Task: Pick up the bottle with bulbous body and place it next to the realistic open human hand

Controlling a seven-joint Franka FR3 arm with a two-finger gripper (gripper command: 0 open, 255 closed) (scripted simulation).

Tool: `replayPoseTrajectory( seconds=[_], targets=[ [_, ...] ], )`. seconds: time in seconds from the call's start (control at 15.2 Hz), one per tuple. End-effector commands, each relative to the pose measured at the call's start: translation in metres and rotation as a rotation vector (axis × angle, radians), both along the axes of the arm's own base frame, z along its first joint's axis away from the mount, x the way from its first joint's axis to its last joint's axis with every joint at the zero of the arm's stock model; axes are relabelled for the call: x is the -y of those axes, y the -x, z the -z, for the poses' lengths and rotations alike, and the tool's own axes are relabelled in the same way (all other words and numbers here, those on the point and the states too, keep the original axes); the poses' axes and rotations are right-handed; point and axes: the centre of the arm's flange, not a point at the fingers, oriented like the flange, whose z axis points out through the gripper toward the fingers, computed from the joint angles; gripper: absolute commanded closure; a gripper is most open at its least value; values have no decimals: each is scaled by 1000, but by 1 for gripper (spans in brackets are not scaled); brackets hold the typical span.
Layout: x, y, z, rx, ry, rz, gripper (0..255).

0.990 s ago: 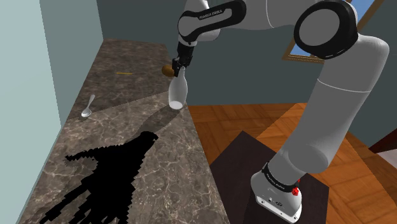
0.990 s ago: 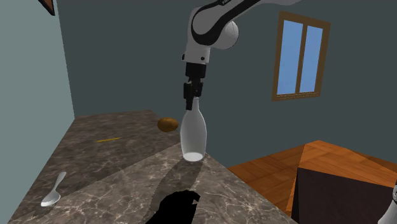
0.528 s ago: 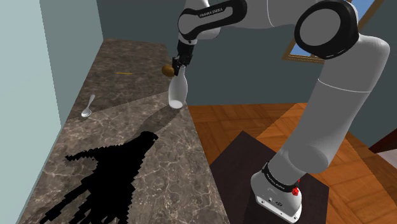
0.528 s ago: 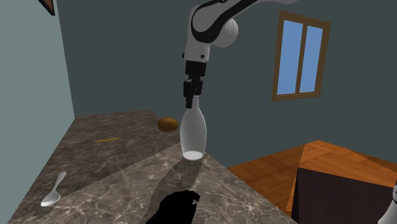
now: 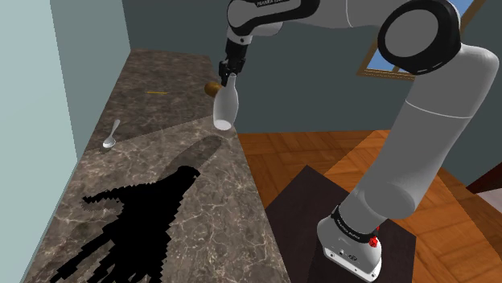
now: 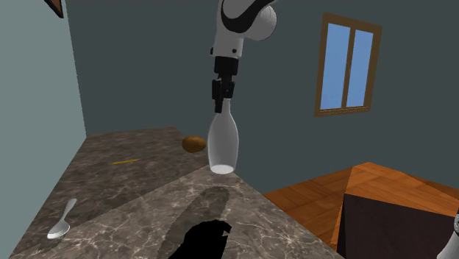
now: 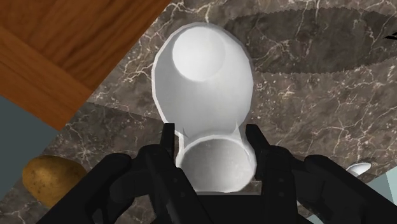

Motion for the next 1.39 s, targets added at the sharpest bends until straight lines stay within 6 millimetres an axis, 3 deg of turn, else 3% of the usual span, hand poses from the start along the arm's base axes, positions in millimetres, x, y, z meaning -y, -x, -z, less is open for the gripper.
replayPoseTrajectory(
  seconds=[0.0,1.25,1.32],
  targets=[
    [-1,0,-11,0,0,0,255],
    [-1,0,-109,0,0,0,255],
    [-9,10,-113,0,0,0,255]
  ],
)
